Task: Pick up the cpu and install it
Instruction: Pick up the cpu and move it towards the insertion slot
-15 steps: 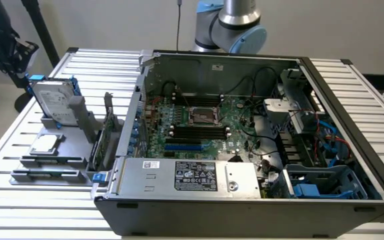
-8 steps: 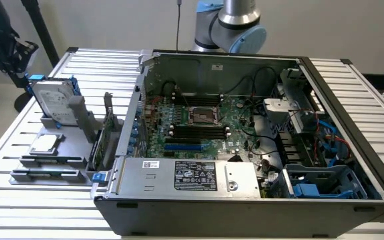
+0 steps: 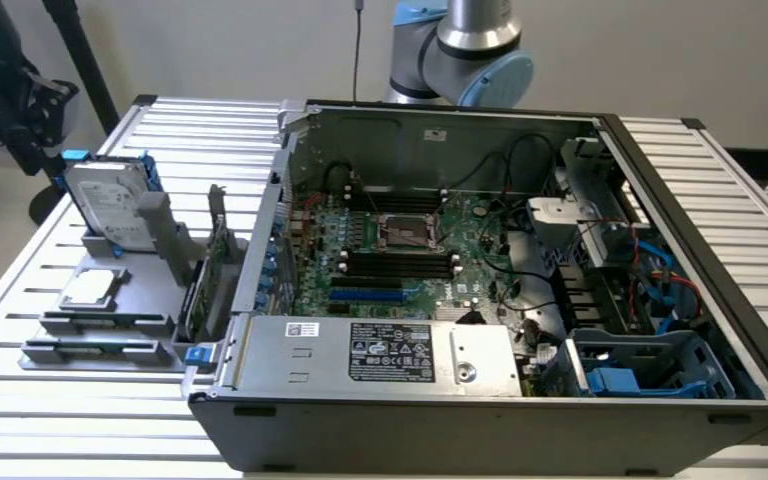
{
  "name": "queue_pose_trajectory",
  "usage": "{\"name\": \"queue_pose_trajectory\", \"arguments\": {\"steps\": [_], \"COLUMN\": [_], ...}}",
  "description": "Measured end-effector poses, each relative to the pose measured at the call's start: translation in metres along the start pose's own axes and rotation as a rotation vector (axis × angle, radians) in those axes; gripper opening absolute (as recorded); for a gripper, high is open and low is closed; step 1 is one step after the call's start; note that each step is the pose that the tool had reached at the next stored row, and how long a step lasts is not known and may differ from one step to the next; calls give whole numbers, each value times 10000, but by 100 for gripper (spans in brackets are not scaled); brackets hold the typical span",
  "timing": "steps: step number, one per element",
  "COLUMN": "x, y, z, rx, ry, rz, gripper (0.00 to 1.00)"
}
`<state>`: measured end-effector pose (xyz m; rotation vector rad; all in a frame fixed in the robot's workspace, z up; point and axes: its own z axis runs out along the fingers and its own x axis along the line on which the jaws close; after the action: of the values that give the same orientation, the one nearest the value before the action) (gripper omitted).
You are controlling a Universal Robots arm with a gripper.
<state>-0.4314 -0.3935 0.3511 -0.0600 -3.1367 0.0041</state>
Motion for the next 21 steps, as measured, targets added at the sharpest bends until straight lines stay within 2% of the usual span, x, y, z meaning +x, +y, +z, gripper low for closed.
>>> {"name": "queue_pose_trajectory", "arguments": {"steps": [1,2,5,7,8,21], "x": [0,0,0,3,4,23], "y": [0,0,0,-2,-7,-70], "z": [0,0,3,37,54,290], "rx": [0,0,0,-1,1,0], "ry": [0,0,0,-2,0,0], "rz": [0,0,0,0,0,-25], "gripper": [36,36,53,53,60,60]}}
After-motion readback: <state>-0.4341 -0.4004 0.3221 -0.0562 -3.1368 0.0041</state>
